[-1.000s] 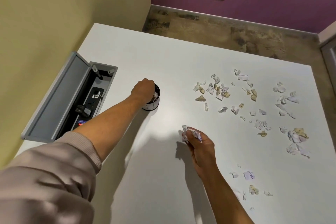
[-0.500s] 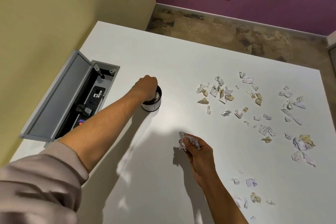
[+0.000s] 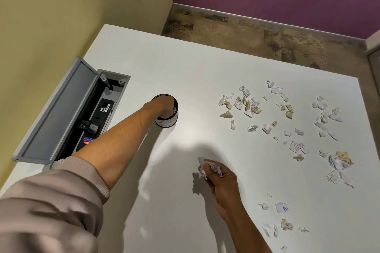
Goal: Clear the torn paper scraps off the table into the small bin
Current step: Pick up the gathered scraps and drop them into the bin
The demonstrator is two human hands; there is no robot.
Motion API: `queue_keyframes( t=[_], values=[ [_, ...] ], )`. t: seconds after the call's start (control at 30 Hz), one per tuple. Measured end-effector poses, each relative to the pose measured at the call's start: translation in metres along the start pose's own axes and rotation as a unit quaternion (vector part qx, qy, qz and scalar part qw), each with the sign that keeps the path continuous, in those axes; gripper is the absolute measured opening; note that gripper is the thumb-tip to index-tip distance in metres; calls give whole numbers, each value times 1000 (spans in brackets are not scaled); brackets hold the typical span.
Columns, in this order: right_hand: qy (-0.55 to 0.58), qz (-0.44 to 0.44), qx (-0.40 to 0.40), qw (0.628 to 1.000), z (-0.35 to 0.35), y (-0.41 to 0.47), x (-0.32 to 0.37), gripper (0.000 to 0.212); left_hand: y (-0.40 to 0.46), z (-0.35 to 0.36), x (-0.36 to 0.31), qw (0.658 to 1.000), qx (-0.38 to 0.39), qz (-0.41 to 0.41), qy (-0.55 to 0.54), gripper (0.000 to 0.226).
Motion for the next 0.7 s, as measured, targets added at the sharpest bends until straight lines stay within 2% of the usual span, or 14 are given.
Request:
queue_keyframes(
  t=[0.27,0.33,0.43,0.5,0.6,0.63,0.7],
  values=[
    [-4,6,2,1000,3,3,-2,14,9,5,4,999,37,3,-7,25],
    [-6,6,8,1000,5,3,-2,15,4,2,5,1000,12,2,-27,29],
    [-5,8,9,1000,7,2,-2,15,-11,-8,15,989,-88,-19,-119,32],
    [-8,10,8,1000,10,2,-3,14,-28,-14,26,960,-195,-34,-200,30],
    [-3,18,11,1000,15,3,-6,15,-66,-10,36,881,-365,-24,-300,22],
    [1,19,10,1000,17,4,-6,15,-80,-3,37,855,-403,-17,-325,21],
    [2,20,11,1000,21,6,-6,15,-97,23,38,819,-430,-27,-379,20]
  ],
)
Point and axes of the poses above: each hand's wrist, its own y-axis towards the middle knuckle, its own z-axis out of the palm, x = y × z, the point moved 6 cm from there along y, towards the middle knuckle, and after that the axes turned 7 degrees about y, right-handed, at the moved point
